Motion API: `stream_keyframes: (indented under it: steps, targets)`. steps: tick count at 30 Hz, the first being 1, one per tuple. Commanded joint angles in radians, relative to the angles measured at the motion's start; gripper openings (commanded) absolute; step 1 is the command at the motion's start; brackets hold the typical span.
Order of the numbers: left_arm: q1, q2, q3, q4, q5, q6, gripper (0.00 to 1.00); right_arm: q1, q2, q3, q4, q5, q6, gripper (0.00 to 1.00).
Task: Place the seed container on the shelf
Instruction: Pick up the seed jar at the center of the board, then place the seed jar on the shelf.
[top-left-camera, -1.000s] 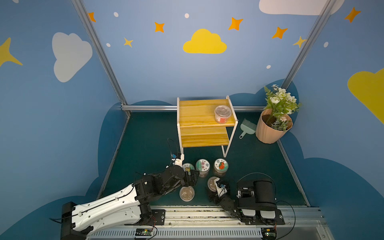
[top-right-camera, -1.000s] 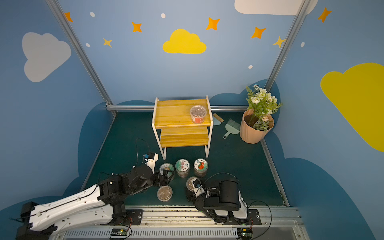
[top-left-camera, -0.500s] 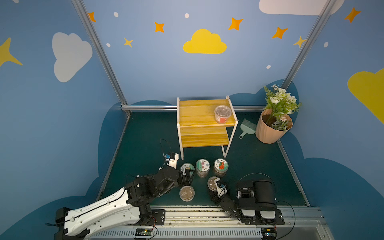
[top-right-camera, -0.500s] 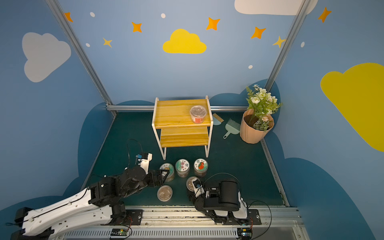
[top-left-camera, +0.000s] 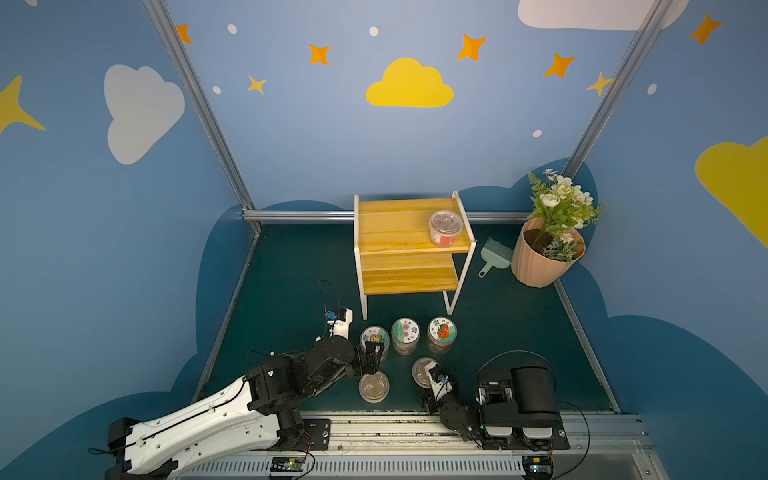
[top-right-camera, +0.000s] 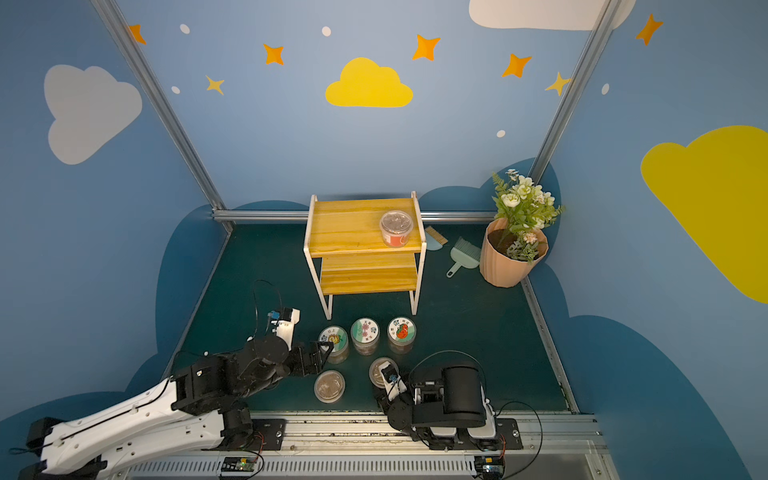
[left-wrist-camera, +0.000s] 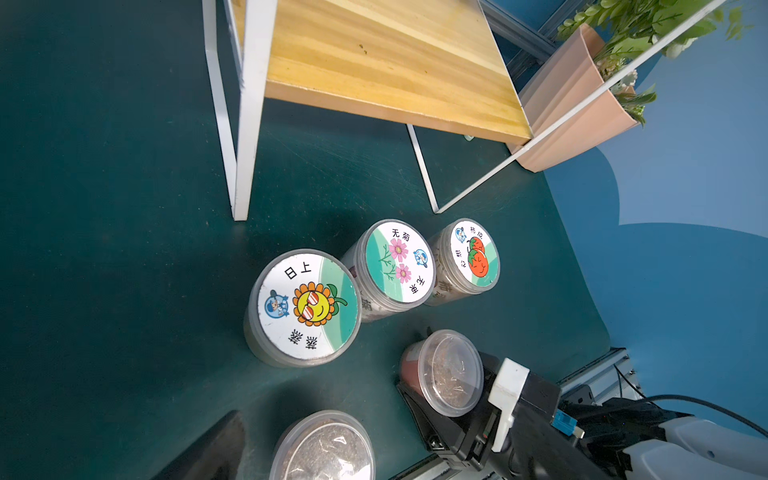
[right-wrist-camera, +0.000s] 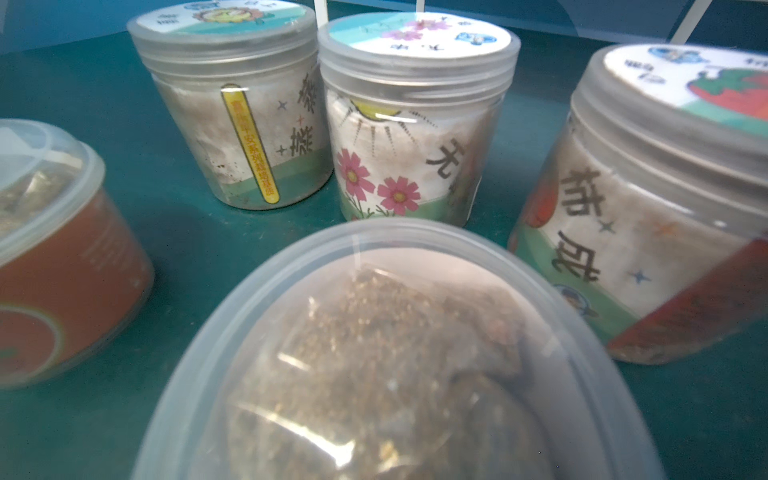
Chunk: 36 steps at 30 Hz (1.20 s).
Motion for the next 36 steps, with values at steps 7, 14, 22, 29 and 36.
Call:
stream_keyframes:
  steps: [7,14,22,29,36]
  targets:
    - [0.004,-0.007,0.067,-0.059,-0.05,0.033,1.0,0.037,-0.146,-0.035,-0.034,0.051,-0.039,0.59]
    - [0.005,0.04,0.149,-0.063,-0.058,0.069,1.0,0.041,-0.319,-0.002,-0.224,0.018,-0.036,0.52]
    - [0.021,0.075,0.234,-0.077,-0.071,0.114,1.0,0.009,-0.838,0.188,-1.249,-0.026,0.24,0.5]
    - [0.037,0.073,0.265,-0.063,-0.059,0.133,1.0,-0.005,-1.032,0.203,-1.237,-0.105,-0.013,0.55]
    - [0.042,0.095,0.295,-0.04,-0.051,0.166,1.0,-0.018,-1.079,0.298,-1.302,-0.087,-0.1,0.53]
